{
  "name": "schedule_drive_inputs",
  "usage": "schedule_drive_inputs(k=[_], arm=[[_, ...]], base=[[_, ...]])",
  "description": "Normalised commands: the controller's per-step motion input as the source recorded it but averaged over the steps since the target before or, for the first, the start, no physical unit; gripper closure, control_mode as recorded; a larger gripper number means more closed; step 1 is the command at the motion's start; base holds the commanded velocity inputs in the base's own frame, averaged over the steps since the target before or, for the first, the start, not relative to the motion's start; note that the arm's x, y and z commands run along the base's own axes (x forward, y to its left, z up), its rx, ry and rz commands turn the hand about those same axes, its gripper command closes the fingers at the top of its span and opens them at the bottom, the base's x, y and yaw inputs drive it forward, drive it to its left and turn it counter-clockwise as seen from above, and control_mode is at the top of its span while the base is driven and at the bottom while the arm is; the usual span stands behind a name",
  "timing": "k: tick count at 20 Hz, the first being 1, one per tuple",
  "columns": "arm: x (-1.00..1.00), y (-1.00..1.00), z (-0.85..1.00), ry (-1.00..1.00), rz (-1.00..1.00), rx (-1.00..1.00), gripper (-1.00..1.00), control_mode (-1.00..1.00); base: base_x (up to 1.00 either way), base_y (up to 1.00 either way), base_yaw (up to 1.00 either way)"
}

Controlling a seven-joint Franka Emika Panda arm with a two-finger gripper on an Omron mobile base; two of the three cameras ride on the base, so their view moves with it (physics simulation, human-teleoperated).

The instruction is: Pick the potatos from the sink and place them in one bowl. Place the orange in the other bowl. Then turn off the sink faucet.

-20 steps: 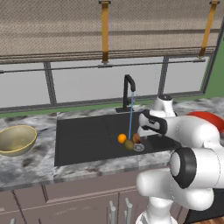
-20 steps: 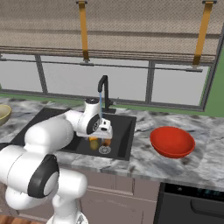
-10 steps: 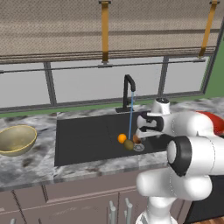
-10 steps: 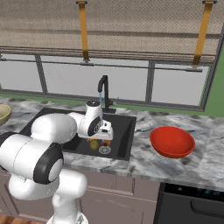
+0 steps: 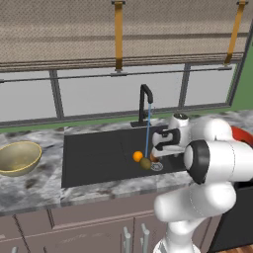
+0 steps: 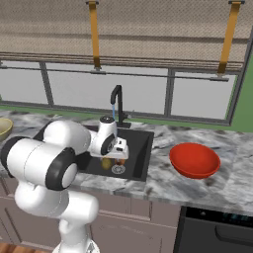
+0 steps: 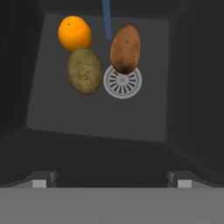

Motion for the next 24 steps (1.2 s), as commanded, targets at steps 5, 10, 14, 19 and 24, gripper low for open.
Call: schedule_drive_inputs(k=[5,10,14,19,24], arm=[[0.20,0.00,-0.16,0.00,0.00,0.00,-1.00,-1.00],[0.26,0.00,-0.11,0.00,0.00,0.00,-1.00,-1.00],[0.29,0.00,-0.08,0.00,0.00,0.00,-1.00,-1.00],[0.21,0.00,-0.10,0.00,0.00,0.00,-1.00,-1.00],[0.16,-0.06,-0.13,0.00,0.00,0.00,-1.00,-1.00]], base=[[0.00,0.00,0.00],[0.00,0.00,0.00],[0.00,0.00,0.00],[0.00,0.00,0.00],[0.00,0.00,0.00]])
